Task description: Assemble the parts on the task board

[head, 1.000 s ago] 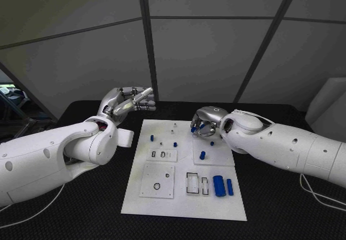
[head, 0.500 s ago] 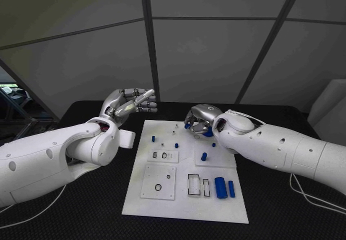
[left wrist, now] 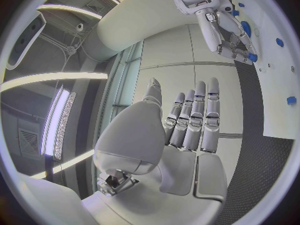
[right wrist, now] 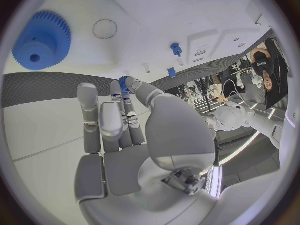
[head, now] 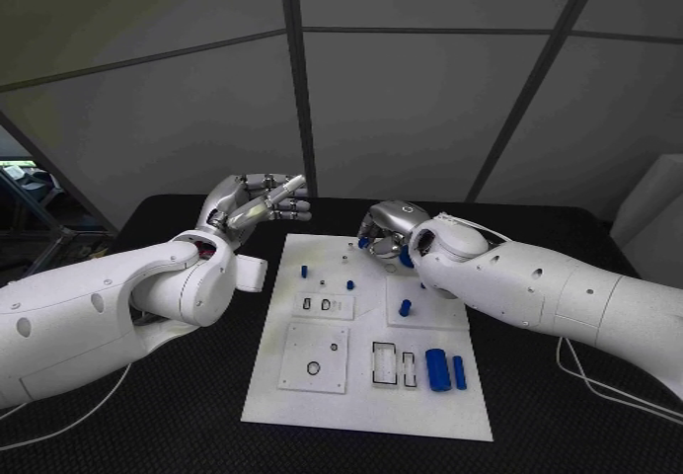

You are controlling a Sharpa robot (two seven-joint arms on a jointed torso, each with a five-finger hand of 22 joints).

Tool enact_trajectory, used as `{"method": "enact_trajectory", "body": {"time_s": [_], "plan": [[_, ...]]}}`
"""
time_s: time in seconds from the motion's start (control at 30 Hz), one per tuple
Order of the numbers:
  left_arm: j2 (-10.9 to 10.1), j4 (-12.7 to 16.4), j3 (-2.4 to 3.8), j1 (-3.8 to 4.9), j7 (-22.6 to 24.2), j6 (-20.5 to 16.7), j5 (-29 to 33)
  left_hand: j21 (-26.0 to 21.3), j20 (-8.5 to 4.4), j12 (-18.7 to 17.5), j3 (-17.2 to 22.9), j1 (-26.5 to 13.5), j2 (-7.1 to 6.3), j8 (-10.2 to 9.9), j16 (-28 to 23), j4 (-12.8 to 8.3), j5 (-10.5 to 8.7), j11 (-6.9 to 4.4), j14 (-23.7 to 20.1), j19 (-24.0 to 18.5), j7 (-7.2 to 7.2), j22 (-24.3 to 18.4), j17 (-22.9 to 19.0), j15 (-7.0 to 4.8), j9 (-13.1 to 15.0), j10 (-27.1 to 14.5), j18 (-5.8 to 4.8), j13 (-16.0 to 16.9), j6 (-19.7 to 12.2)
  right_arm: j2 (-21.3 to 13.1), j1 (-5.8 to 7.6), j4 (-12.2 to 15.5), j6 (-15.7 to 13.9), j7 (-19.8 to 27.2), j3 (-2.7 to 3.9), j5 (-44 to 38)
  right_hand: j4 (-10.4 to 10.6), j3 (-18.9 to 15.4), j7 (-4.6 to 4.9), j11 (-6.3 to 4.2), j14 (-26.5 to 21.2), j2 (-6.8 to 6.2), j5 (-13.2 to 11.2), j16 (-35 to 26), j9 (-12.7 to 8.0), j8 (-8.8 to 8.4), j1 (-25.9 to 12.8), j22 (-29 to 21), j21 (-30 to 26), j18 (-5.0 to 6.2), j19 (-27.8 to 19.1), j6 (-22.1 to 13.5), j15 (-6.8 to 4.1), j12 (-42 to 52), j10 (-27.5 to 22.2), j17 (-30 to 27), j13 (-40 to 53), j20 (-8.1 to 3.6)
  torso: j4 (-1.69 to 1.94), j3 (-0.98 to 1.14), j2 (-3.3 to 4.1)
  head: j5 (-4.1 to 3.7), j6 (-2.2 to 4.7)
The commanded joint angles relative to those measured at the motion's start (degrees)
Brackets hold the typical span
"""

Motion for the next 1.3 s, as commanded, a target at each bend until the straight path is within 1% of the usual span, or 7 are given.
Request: {"method": "enact_trajectory", "body": {"time_s": [0.03,0.17,0.27,0.4,0.63,0.83,1.3], "plan": [[0.0,0.0,0.03,0.12,0.2,0.7,-0.1,-0.3,0.36,-0.4,-0.4,0.0,0.78,-0.3,-0.4,-0.2,-0.02,0.18,-0.4,-0.1,0.58,-0.1,0.1,0.13,-0.1,-0.3,0.12,-0.1,-0.4,0.5,0.18,-0.8,-1.1,-0.7,0.04,-0.7,0.4,0.1,0.25,0.3,1.3,0.04,-0.3,0.3,0.4,-0.01,-0.7,0.0,0.4,-0.61,0.3,-0.2,-0.21,-0.3,-0.1,0.0,-0.1,0.26,-0.03,-0.03,0.08,0.22,-0.05],[0.2,0.0,0.03,0.15,0.2,0.7,-0.1,-0.3,0.36,-0.4,-0.4,0.0,0.79,-0.3,-0.4,-0.2,-0.03,0.18,-0.4,-0.1,0.57,-0.1,0.1,0.13,-0.1,-0.3,0.12,-0.1,-0.4,1.5,0.2,-1.9,-0.8,-0.4,0.04,-0.7,0.6,0.1,0.33,0.36,1.2,-0.08,-0.2,0.2,0.4,-0.12,-0.8,-0.2,0.2,-0.57,0.1,-0.3,-0.15,-0.4,-0.2,-0.2,-0.1,0.3,0.14,-0.06,0.07,0.07,0.07],[0.3,0.0,0.03,0.18,0.2,0.7,-0.1,-0.3,0.36,-0.4,-0.4,0.0,0.79,-0.3,-0.4,-0.2,-0.03,0.18,-0.4,-0.1,0.57,-0.1,0.1,0.13,-0.1,-0.3,0.12,-0.1,-0.4,2.2,0.21,-2.4,-0.6,-0.3,0.04,-0.7,0.6,0.1,0.34,0.38,1.2,-0.1,-0.1,0.2,0.4,-0.15,-0.9,-0.2,0.3,-0.57,0.1,-0.3,-0.14,-0.4,-0.2,-0.2,-0.1,0.31,0.28,-0.04,0.13,0.32,0.08],[0.4,0.0,0.03,0.24,0.2,0.7,-0.1,-0.3,0.36,-0.4,-0.4,0.0,0.8,-0.3,-0.4,-0.2,-0.03,0.19,-0.4,-0.1,0.57,-0.1,0.1,0.13,-0.1,-0.3,0.13,-0.1,-0.4,2.9,0.22,-3.0,-0.1,-0.3,0.04,-0.8,0.7,0.1,0.37,0.42,1.2,-0.11,-0.1,0.2,0.3,-0.21,-0.9,-0.2,0.3,-0.58,0.1,-0.3,-0.11,-0.4,-0.3,-0.2,-0.1,0.34,0.13,-0.04,0.13,0.53,-0.02],[0.6,0.0,0.04,0.38,0.2,0.7,-0.1,-0.3,0.36,-0.4,-0.4,0.0,0.8,-0.3,-0.4,-0.2,-0.03,0.19,-0.4,-0.1,0.57,-0.1,0.1,0.13,-0.1,-0.3,0.13,-0.1,-0.4,4.2,0.23,-3.8,0.5,-0.2,0.05,-0.8,0.8,0.1,0.4,0.45,1.2,-0.14,-0.1,0.2,0.3,-0.26,-1.0,-0.2,0.2,-0.57,0.0,-0.4,-0.08,-0.5,-0.3,-0.3,-0.1,0.36,0.13,-0.09,0.31,0.59,0.16],[0.7,-0.1,0.04,0.46,0.2,0.8,-0.1,-0.3,0.36,-0.4,-0.4,0.0,0.8,-0.3,-0.4,-0.2,-0.03,0.19,-0.4,-0.1,0.57,-0.1,0.1,0.13,-0.1,-0.3,0.13,-0.1,-0.4,4.6,0.24,-4.1,0.9,-0.3,0.05,-0.9,0.8,0.1,0.4,0.45,1.2,-0.14,-0.1,0.2,0.3,-0.26,-1.0,-0.2,0.2,-0.57,0.0,-0.4,-0.08,-0.5,-0.3,-0.3,-0.1,0.36,0.08,-0.03,0.26,0.79,-0.03],[0.8,-0.2,0.04,0.52,0.1,0.9,-0.1,-0.3,0.36,-0.4,-0.4,0.0,0.8,-0.3,-0.4,-0.2,-0.03,0.19,-0.4,-0.1,0.57,-0.1,0.1,0.13,-0.1,-0.3,0.13,-0.1,-0.4,5.1,0.33,-5.0,2.5,-1.6,0.06,-1.9,1.0,0.2,0.48,0.53,1.1,-0.26,-0.1,0.1,0.3,-0.44,-1.2,-0.4,0.2,-0.54,-0.1,-0.5,0.0,-0.5,-0.5,-0.5,-0.2,0.42,0.12,-0.05,0.34,0.8,-0.25]]}}
